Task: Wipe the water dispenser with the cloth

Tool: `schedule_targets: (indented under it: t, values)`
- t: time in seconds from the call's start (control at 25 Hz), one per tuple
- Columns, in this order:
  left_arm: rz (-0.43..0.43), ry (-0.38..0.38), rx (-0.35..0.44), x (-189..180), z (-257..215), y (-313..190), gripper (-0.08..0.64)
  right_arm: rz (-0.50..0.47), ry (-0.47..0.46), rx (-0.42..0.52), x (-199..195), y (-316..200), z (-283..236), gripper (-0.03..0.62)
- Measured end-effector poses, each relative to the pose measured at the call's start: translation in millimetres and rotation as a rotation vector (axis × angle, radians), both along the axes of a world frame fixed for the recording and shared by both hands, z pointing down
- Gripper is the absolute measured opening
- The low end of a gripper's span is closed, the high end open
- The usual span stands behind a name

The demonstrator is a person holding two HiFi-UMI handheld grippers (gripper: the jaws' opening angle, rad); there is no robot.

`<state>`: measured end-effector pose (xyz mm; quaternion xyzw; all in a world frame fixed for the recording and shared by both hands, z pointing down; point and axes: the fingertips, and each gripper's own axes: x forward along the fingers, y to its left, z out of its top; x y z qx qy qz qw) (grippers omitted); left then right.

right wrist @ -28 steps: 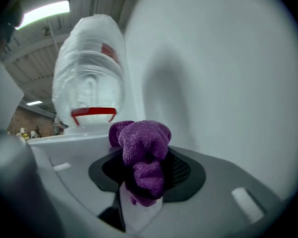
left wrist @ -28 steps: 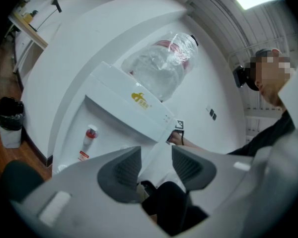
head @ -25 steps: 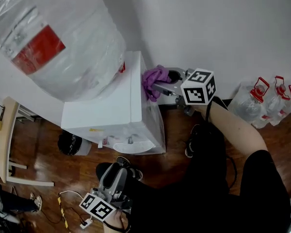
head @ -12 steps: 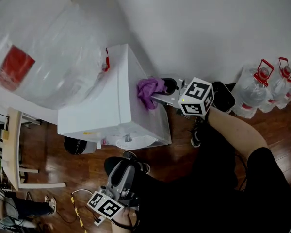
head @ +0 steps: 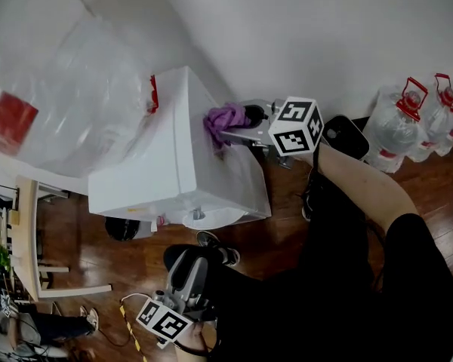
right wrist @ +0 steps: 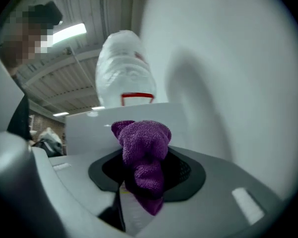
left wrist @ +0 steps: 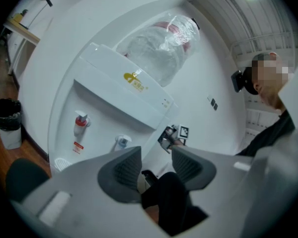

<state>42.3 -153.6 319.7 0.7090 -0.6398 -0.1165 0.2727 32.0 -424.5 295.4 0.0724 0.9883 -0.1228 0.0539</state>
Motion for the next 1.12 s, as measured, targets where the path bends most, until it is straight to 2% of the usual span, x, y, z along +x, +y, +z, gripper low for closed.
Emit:
schedule_targets:
  t: [0.16,0.28,0.32,0.4,0.6,0.72,0.84,0.96,1.12]
  values:
    - [0.033,0.014,-0.03,4.7,15.0,-7.3,0.212,-0.235,-0.074,0.087,58.2,134.8,-23.1,0.178]
    - [0.065,0.026,-0.033,14.7,19.5,-13.9,0.212,-0.321,-0.076,0.111,74.3,185.3,-21.4,0.178]
    - [0.073,0.029,-0.029,18.1,19.0,-15.4,0.212,-0.305,-0.063,0.125,71.0,182.9,-12.6,0.178]
    - [0.078,0.032,-0.019,21.7,16.2,-15.9,0.212,-0.215,-0.014,0.149,56.1,152.9,15.8,0.178]
    - [0.025,0.027,-0.024,6.6,13.8,-3.9,0.212,0.033,0.157,0.126,7.1,28.0,85.0,0.178]
    - [-0.006,0.022,-0.03,-1.8,14.7,2.2,0.209,0.182,0.239,0.051,-28.9,-60.4,112.1,0.178]
    - [-0.02,0.019,-0.027,-3.3,12.1,6.6,0.209,0.286,0.269,-0.076,-51.6,-121.9,125.6,0.179]
    - [-0.023,0.018,-0.028,-3.9,13.0,7.8,0.209,0.276,0.25,-0.132,-51.8,-124.8,125.7,0.181]
    - [-0.006,0.027,-0.049,-4.8,22.9,3.7,0.209,0.078,0.198,-0.111,-23.6,-35.9,112.8,0.183]
